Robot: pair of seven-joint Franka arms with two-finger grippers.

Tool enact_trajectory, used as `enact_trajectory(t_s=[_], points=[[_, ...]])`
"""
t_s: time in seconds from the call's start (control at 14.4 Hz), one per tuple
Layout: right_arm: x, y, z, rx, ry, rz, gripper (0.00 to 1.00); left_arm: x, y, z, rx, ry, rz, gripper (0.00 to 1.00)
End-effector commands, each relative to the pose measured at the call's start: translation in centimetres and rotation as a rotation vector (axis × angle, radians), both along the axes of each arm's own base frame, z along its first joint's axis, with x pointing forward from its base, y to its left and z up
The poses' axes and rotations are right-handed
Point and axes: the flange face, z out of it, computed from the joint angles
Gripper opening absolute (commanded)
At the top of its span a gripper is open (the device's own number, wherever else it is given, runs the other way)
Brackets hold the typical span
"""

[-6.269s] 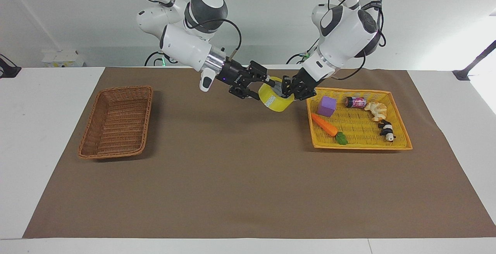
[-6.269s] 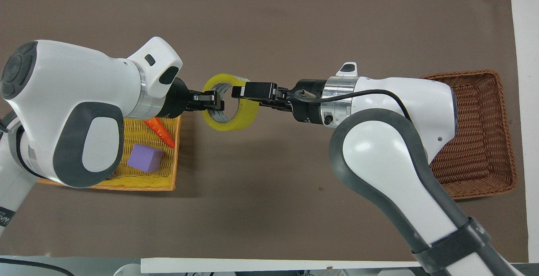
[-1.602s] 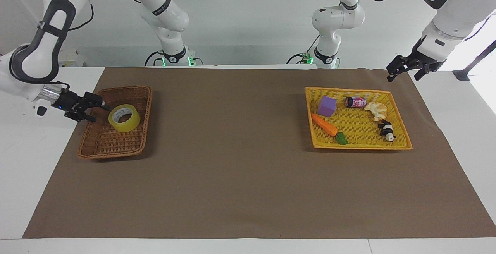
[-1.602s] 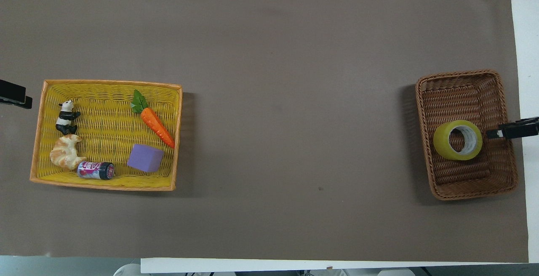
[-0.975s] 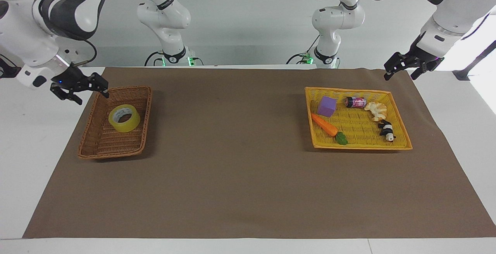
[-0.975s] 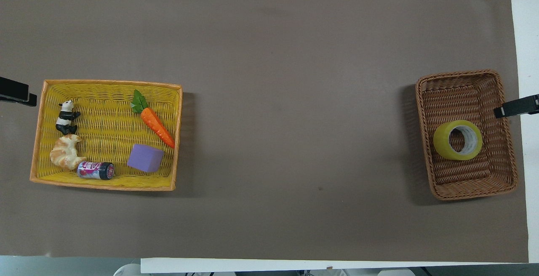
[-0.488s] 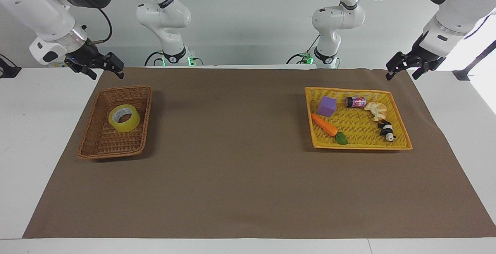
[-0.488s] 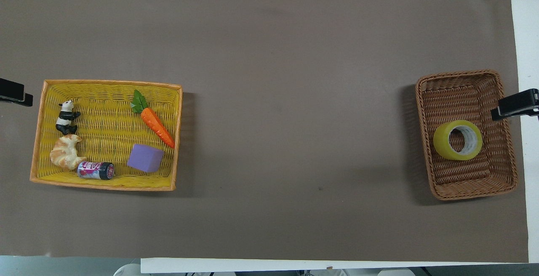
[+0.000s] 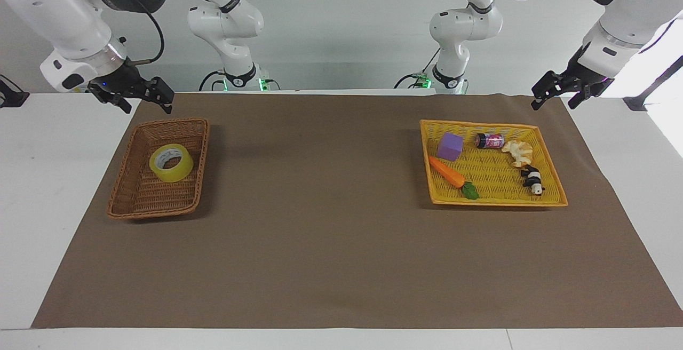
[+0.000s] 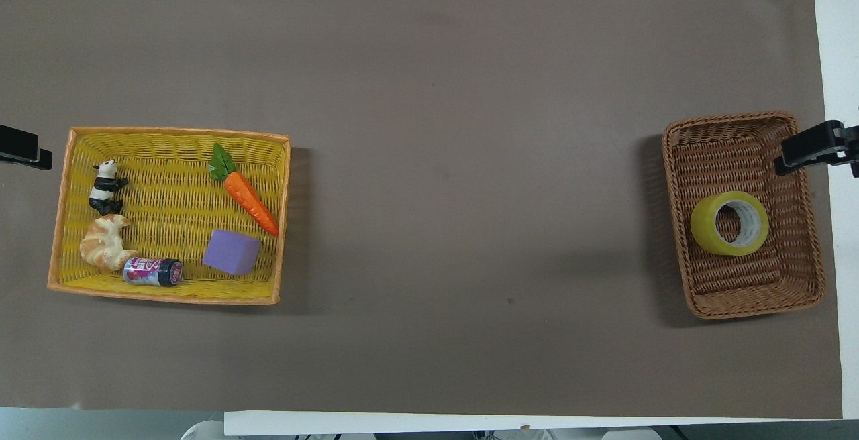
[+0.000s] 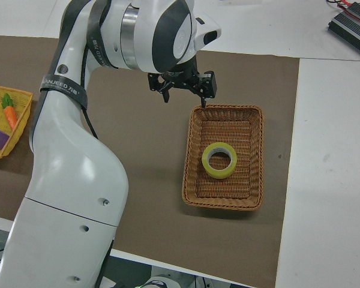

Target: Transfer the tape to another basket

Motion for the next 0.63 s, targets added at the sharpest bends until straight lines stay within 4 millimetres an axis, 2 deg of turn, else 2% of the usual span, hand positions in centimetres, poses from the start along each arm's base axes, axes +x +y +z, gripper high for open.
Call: enact_trajectory(t_s=[0.0,0.21,0.56], points=[[0.3,-0.4,0.5,-0.019,0.007,-0.017,1.0,-0.6,0.1,0.4,-0.002,-0.007,0.004,1.0],[0.4,-0.5,1.7,-0.033,-0.011,-0.018,1.0,-1.1,-0.5,0.2,-0.001,0.023,-0.008,1.0],[0.6,-0.6,1.8,-0.047,-0.025,-0.016,1.0,-0.7,1.1,0.4,0.07,0.012,-0.008,1.0]])
